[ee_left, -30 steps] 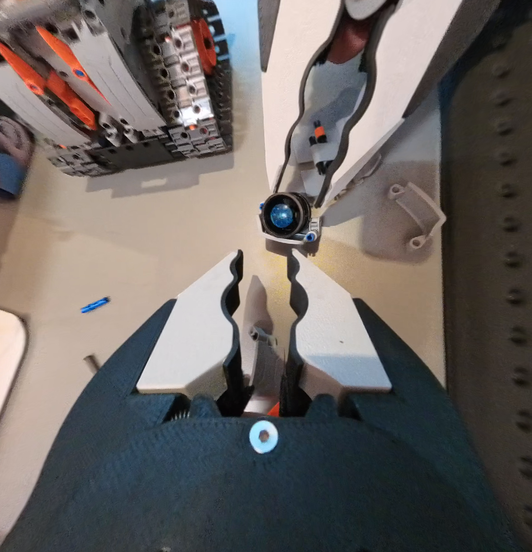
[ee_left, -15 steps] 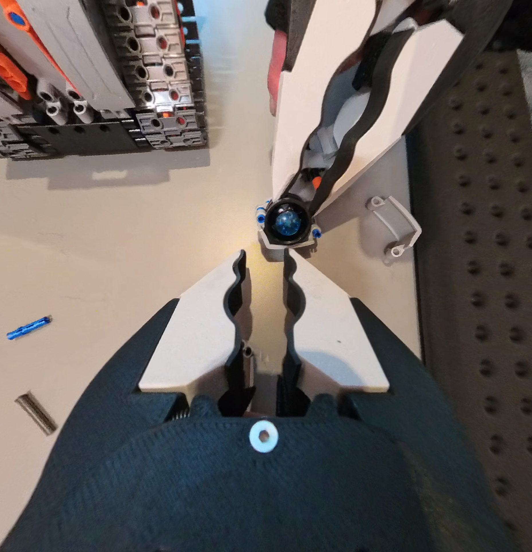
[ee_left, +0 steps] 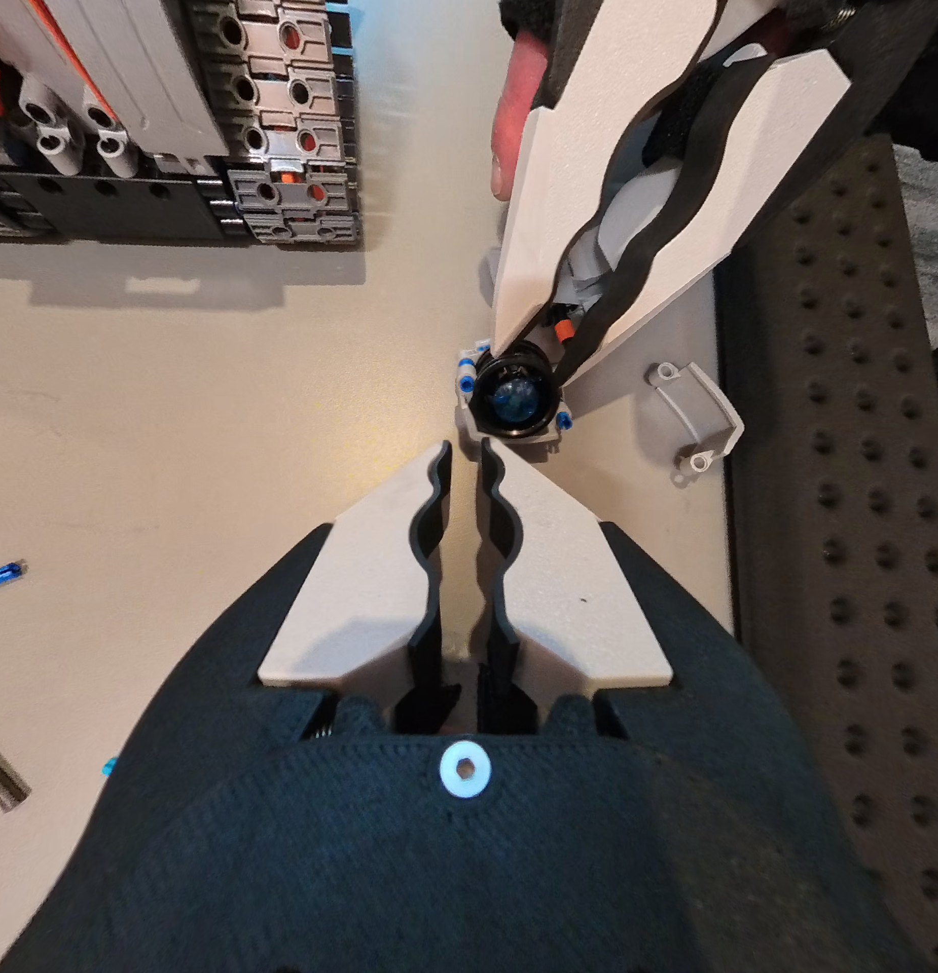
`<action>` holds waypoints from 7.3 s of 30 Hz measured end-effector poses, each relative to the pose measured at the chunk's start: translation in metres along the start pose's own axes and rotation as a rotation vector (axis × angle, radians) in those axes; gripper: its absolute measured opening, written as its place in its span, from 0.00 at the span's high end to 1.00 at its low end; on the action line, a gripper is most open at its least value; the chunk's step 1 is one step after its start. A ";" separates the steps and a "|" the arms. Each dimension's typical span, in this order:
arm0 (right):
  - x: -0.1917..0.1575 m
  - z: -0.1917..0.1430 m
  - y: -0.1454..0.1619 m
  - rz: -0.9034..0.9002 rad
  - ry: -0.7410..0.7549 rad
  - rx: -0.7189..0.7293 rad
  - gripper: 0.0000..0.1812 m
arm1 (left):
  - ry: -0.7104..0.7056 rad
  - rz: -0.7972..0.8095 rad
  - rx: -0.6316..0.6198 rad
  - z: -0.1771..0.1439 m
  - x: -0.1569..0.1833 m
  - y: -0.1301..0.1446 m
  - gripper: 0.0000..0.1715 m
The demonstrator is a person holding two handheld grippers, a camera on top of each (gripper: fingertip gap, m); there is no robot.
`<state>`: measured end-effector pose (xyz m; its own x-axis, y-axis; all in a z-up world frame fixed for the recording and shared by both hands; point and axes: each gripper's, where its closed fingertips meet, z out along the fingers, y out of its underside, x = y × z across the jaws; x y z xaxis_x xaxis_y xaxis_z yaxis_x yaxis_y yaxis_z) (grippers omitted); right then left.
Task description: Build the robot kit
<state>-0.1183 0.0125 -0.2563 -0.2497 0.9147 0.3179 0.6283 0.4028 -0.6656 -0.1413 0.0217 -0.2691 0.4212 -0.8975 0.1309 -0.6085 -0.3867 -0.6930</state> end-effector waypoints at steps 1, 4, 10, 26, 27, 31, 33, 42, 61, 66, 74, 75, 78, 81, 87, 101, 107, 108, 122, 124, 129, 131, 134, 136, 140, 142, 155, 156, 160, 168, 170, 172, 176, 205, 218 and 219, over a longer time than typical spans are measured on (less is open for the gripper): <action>0.000 0.000 0.000 0.002 -0.002 -0.001 0.89 | -0.002 -0.002 -0.002 0.000 -0.001 0.000 0.95; 0.000 -0.001 0.003 0.007 -0.010 -0.007 0.89 | -0.011 0.001 0.012 -0.001 -0.003 -0.004 0.94; 0.000 -0.003 0.005 0.021 -0.019 -0.013 0.89 | 0.038 -0.015 0.014 0.001 0.002 -0.006 0.93; 0.004 -0.008 0.012 0.053 -0.022 -0.025 0.75 | 0.048 0.064 0.015 0.006 0.008 -0.009 0.87; 0.005 -0.009 0.009 0.067 -0.023 -0.009 0.75 | 0.039 0.073 0.006 0.006 0.007 -0.008 0.87; 0.005 -0.003 0.008 0.076 -0.015 -0.019 0.82 | 0.028 0.092 0.006 0.008 0.009 -0.010 0.87; 0.004 0.000 0.008 0.069 -0.018 -0.024 0.85 | 0.019 0.106 -0.002 0.009 0.009 -0.009 0.87; 0.016 -0.010 -0.003 0.146 -0.007 0.077 0.86 | -0.040 0.187 0.032 0.005 0.010 -0.015 0.79; 0.047 -0.060 -0.054 0.428 -0.055 0.547 0.87 | -0.281 0.260 0.442 -0.030 0.012 -0.087 0.70; 0.046 -0.059 -0.054 0.369 -0.017 0.520 0.86 | -0.225 0.233 0.392 -0.028 0.015 -0.084 0.71; 0.057 -0.074 -0.062 0.548 -0.110 0.658 0.88 | -0.452 0.417 0.435 -0.049 0.009 -0.098 0.70; 0.059 -0.078 -0.062 0.575 -0.123 0.686 0.88 | -0.526 0.477 0.429 -0.055 0.006 -0.101 0.70; 0.060 -0.083 -0.063 0.634 -0.187 0.728 0.88 | -0.742 0.717 0.391 -0.071 0.006 -0.109 0.74; 0.056 -0.082 -0.065 0.661 -0.244 0.733 0.88 | -0.843 0.920 0.323 -0.071 0.015 -0.112 0.77; 0.052 -0.079 -0.065 0.699 -0.286 0.721 0.88 | -0.884 1.032 0.266 -0.061 0.016 -0.107 0.85; 0.036 -0.073 -0.063 -0.088 0.224 0.399 0.83 | -0.636 0.710 0.170 -0.042 -0.002 -0.081 0.86; 0.031 -0.049 -0.047 -0.244 0.243 0.216 0.87 | -0.541 0.692 0.128 -0.033 0.005 -0.072 0.86; 0.030 -0.046 -0.046 -0.251 0.234 0.209 0.87 | -0.519 0.680 0.119 -0.032 0.006 -0.068 0.86; 0.013 -0.023 -0.030 -0.242 0.139 0.203 0.87 | -0.322 0.538 0.073 -0.011 0.010 -0.036 0.86; 0.013 -0.023 -0.029 -0.241 0.142 0.207 0.87 | -0.306 0.517 0.082 -0.010 0.011 -0.035 0.86; 0.010 -0.021 -0.029 -0.229 0.130 0.221 0.88 | -0.283 0.492 0.067 -0.008 0.011 -0.031 0.86; 0.009 -0.018 -0.026 -0.205 0.110 0.212 0.88 | -0.282 0.501 0.055 -0.006 0.010 -0.028 0.86; 0.008 -0.016 -0.022 -0.167 0.074 0.205 0.88 | -0.269 0.500 0.051 -0.002 0.010 -0.024 0.86; 0.007 -0.014 -0.021 -0.144 0.058 0.207 0.89 | -0.280 0.516 0.049 0.000 0.010 -0.024 0.86; 0.005 -0.010 -0.017 -0.115 0.029 0.197 0.88 | -0.379 0.604 0.015 0.002 0.008 -0.025 0.81; 0.004 -0.010 -0.017 -0.110 0.017 0.201 0.89 | -0.390 0.629 0.000 0.005 0.011 -0.024 0.85; 0.003 -0.012 -0.016 -0.007 -0.046 0.236 0.88 | -0.423 0.641 0.012 0.005 0.010 -0.026 0.86; 0.003 -0.013 -0.017 -0.006 -0.046 0.240 0.87 | -0.427 0.640 0.013 0.005 0.009 -0.027 0.86; 0.004 -0.012 -0.014 -0.016 -0.037 0.226 0.87 | -0.426 0.636 0.016 0.004 0.009 -0.026 0.86; 0.005 -0.013 -0.012 -0.020 -0.043 0.224 0.88 | -0.422 0.635 0.038 0.005 0.010 -0.028 0.86; 0.005 -0.013 -0.011 -0.013 -0.051 0.229 0.88 | -0.432 0.638 0.042 0.006 0.009 -0.029 0.86; 0.005 -0.014 -0.010 -0.018 -0.054 0.226 0.88 | -0.429 0.625 0.051 0.006 0.010 -0.029 0.86; 0.005 -0.015 -0.008 -0.031 -0.054 0.219 0.89 | -0.405 0.579 0.077 0.007 0.010 -0.031 0.87; 0.033 -0.033 -0.007 0.088 0.045 0.252 0.84 | -0.349 0.321 0.284 -0.018 -0.006 -0.054 0.87; 0.042 -0.053 -0.044 0.338 -0.039 0.530 0.85 | -0.209 0.170 0.716 -0.059 0.009 -0.105 0.87; 0.042 -0.054 -0.044 0.318 -0.030 0.527 0.85 | -0.201 0.170 0.728 -0.060 0.011 -0.106 0.87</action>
<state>-0.1169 0.0311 -0.1777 -0.1353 0.9902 0.0349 0.2287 0.0655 -0.9713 -0.1128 0.0401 -0.1517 0.5175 -0.8496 -0.1017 -0.1096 0.0521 -0.9926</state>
